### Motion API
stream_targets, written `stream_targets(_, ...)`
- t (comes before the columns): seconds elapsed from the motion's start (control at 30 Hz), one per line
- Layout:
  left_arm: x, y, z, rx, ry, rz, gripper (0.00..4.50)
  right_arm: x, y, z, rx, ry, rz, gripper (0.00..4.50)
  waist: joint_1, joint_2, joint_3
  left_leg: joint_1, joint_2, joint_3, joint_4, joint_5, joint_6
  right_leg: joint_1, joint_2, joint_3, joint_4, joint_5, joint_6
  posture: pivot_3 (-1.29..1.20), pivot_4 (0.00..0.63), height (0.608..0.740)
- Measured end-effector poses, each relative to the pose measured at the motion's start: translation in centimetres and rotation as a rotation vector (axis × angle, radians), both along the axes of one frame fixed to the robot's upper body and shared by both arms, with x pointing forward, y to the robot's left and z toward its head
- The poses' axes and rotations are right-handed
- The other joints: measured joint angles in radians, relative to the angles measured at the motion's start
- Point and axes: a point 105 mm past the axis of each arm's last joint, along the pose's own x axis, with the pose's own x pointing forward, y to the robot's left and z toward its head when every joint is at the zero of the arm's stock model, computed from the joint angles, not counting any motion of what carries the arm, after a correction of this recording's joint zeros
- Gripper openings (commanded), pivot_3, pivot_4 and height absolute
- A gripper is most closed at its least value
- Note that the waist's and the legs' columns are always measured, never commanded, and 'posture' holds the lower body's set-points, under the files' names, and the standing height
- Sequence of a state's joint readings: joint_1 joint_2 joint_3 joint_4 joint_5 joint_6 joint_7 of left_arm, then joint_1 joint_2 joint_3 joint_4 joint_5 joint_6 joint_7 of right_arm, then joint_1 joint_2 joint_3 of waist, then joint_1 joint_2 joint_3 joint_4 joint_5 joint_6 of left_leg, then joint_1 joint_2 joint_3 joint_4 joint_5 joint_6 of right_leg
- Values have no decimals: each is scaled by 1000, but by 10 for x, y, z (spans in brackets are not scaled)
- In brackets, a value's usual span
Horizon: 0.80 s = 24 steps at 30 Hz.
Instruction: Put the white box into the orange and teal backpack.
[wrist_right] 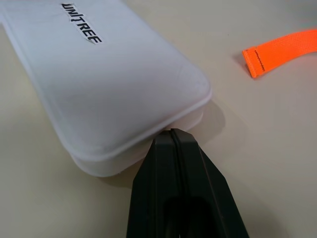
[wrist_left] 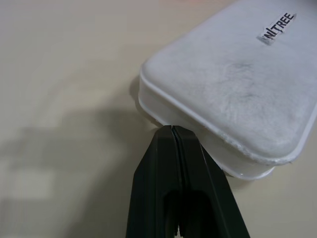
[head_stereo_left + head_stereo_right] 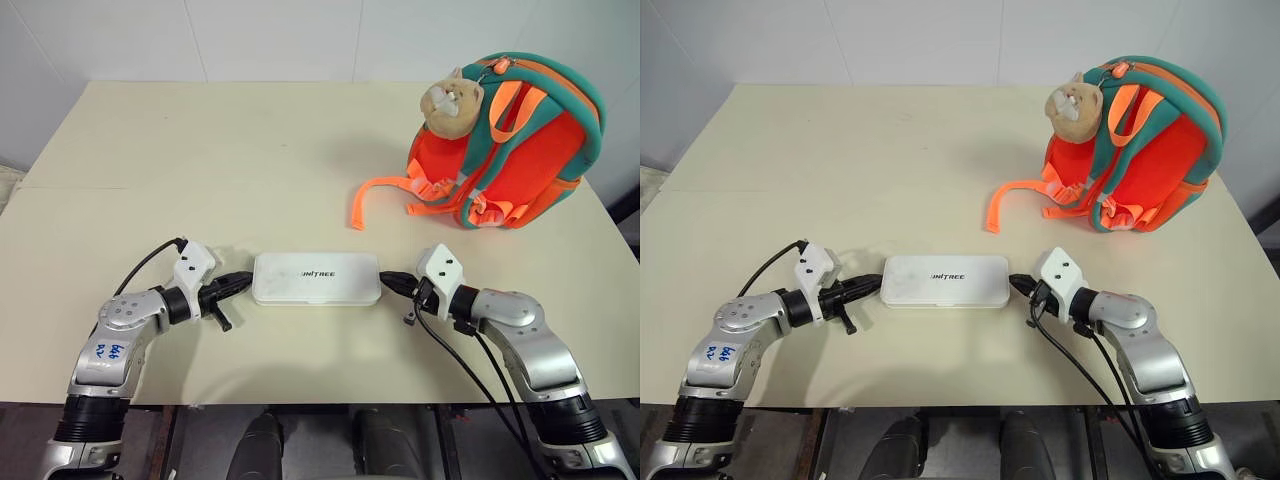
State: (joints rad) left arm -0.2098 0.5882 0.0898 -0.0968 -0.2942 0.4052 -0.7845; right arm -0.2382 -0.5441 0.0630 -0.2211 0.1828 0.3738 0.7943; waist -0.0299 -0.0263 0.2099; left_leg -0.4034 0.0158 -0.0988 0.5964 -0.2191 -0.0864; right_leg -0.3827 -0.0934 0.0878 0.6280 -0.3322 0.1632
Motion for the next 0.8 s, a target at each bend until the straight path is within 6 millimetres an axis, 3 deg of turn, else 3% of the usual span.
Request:
stream_targets(0.13, -6, -3, -1, -1, 18, -8, 28, -2, -3, 0, -8, -1, -5, 29, 2, 0, 0, 0, 0, 0, 0, 0, 0, 0, 0, 0, 0, 0, 0, 0, 150, 740)
stream_targets(0.2, -7, -4, -2, 1, 25, -6, 0, -2, -4, 0, -10, 1, -6, 387, 2, 0, 0, 0, 0, 0, 0, 0, 0, 1, 0, 0, 0, 0, 0, 0, 150, 740)
stream_targets(0.37, -8, 10, 3, -5, 55, 6, 1533, -3, -10, 5, -13, 28, 17, 1928, 0, 0, 0, 0, 0, 0, 0, 0, 0, 0, 0, 0, 0, 0, 0, 0, 150, 740)
stream_targets(0.6, -5, 40, 18, -18, 134, -20, 3737, -6, -34, 23, -10, 95, 15, 4317, 1, 0, 0, 0, 0, 0, 0, 0, 0, 1, 0, 0, -1, 0, 0, 0, 150, 740)
stream_targets(0.7, -5, 48, 20, -22, 168, -48, 4492, -10, -36, 32, 18, 154, 23, 4500, 2, 0, 0, 0, 0, 0, 0, 0, 0, 0, 0, 0, -2, 0, 0, 0, 150, 740)
stream_targets(0.8, 0, 50, 31, -41, 175, -91, 4492, -18, -30, 47, 66, 231, 52, 4500, 2, 0, 0, -1, 0, 0, 0, 0, 0, 0, 0, 0, -2, 0, 0, 0, 150, 740)
